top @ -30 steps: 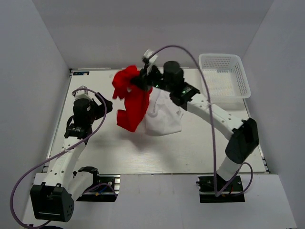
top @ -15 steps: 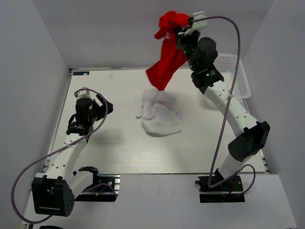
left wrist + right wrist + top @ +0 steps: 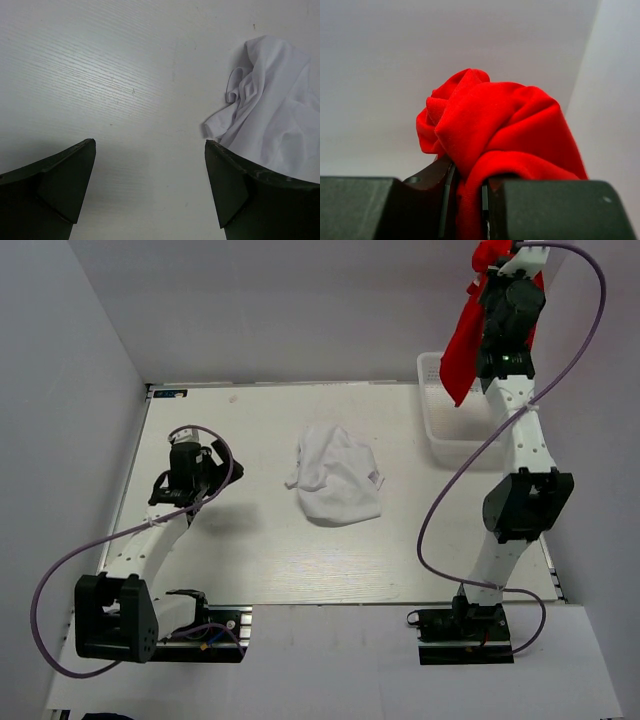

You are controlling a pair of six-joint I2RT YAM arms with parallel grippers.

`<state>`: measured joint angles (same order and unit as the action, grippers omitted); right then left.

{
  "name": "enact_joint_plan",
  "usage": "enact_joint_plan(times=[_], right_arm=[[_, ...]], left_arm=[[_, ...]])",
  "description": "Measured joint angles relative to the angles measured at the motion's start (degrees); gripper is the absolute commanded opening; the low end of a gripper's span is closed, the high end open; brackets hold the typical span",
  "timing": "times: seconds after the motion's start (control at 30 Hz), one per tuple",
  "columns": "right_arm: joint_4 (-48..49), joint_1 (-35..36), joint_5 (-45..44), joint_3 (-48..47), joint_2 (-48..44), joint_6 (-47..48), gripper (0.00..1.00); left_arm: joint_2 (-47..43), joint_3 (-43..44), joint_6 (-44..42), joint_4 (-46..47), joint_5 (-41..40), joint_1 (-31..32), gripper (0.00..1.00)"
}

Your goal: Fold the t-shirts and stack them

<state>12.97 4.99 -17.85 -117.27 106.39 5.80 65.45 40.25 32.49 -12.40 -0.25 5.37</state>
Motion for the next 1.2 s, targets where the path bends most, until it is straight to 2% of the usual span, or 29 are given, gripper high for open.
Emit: enact_joint_plan(times=[0.1,0.27,0.43,0.5,0.57,0.67,0.8,0.93,1.03,1.2], right_arm=[[-1.01,-4.20,3.50,-0.35,4.74,-1.57,0.00],[-2.89,-6.78,6.45,4.85,9.22,-4.46,0.00],[-0.70,-7.78,5.70,20.11,8.72,-10.73,0.00],[-2.10,-8.00,5.05,24.72,9.29,-13.86,0.47],[-5.68,-8.22,5.07,25.53,11.54,-17.22,0.90],[-13.07,-8.22,5.84,21.90,15.74,-18.97,0.90],[-17.20,-7.50,5.33,23.34,13.99,-19.23,0.90],[-18.51,-5.55,4.76,30.64,2.60,-18.58,0.90],[-19.34,-3.21,5.20,31.19,-6.40,-17.35,0.90],[-18.03,4.07,9.38,36.89,-20.39,-16.31,0.90]], left_arm=[[2.05,0.48,0.00,-0.04,0.37,0.00,1.00],[4.72,1.92,0.02,-0.07,0.57,0.02,1.00],[7.63,4.09,-0.02,-0.11,1.16,0.02,1.00],[8.55,4.37,-0.07,-0.04,2.12,0.00,1.00],[9.53,4.57,-0.15,-0.02,3.21,0.02,1.00],[12.20,6.47,-0.31,-1.46,4.28,0.15,1.00],[16.70,10.29,-0.94,-3.78,4.26,1.25,1.00],[19.69,12.15,-1.77,-4.96,4.13,3.98,1.00],[22.03,13.46,-2.21,-6.32,3.93,6.47,1.00],[25.27,15.61,-2.91,-7.67,2.91,11.72,0.91]])
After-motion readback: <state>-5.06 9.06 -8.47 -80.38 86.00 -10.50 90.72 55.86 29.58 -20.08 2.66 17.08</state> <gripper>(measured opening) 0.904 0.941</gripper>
